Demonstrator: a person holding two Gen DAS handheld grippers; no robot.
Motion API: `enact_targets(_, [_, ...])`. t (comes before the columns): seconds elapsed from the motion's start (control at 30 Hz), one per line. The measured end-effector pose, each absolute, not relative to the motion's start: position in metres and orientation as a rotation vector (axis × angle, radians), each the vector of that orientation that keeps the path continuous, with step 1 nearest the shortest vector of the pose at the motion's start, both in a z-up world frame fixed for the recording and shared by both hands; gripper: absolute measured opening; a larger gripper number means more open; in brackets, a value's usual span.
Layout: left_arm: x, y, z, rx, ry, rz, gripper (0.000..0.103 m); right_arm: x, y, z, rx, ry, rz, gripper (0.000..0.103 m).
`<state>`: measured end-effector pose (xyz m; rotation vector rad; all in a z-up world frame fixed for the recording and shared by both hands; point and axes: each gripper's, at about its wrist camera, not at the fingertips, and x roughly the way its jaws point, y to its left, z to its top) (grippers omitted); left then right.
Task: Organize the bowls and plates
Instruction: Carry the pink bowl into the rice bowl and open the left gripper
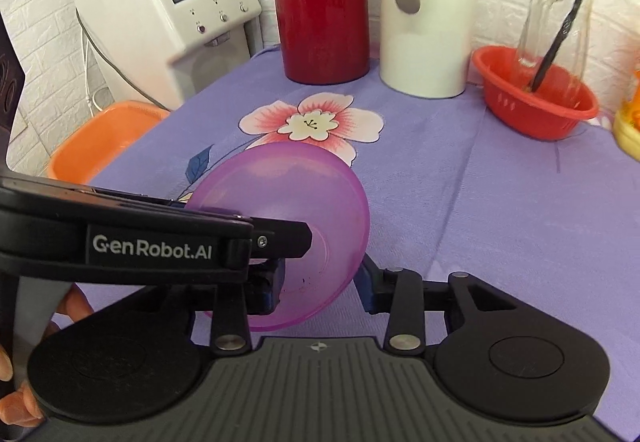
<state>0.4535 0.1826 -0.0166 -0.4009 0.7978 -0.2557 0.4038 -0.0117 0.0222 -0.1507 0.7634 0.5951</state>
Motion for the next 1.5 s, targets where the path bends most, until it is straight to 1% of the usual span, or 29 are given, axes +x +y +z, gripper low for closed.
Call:
enact_targets(0.23, [0.387, 0.138, 0.016, -0.385, 0.745, -0.333, 0.037, 0.338, -0.056, 0.05, -0.118, 0.703, 0.535, 0.069])
enact_targets(0.43, [0.328, 0.088, 0.033, -0.336, 0.709, -0.408, 0.037, 0.285, -0.1, 0.057, -0.073, 0.663, 0.475, 0.071])
enact_targets(0.63, [0.27, 0.038, 0.035, -0.264, 0.673, -0.478, 0.037, 0.234, -0.15, 0.053, -0.012, 0.625, 0.423, 0.071])
enact_targets(0.73, [0.251, 0.015, 0.03, -0.223, 0.673, -0.512, 0.037, 0.216, -0.168, 0.046, -0.005, 0.625, 0.393, 0.073])
enact_targets(1.03, [0.243, -0.024, 0.013, -0.176, 0.722, -0.562, 0.037, 0.198, -0.207, 0.025, 0.046, 0.645, 0.362, 0.075])
enact_targets(1.2, [0.25, -0.025, -0.006, -0.178, 0.771, -0.56, 0.037, 0.2, -0.21, 0.006, 0.058, 0.684, 0.385, 0.075])
enact_targets(1.4, [0.256, -0.013, -0.019, -0.201, 0.804, -0.565, 0.038, 0.194, -0.206, -0.003, 0.044, 0.678, 0.418, 0.074])
enact_targets(1.5, [0.259, -0.009, -0.024, -0.204, 0.803, -0.547, 0.044, 0.193, -0.206, -0.004, 0.032, 0.67, 0.419, 0.076])
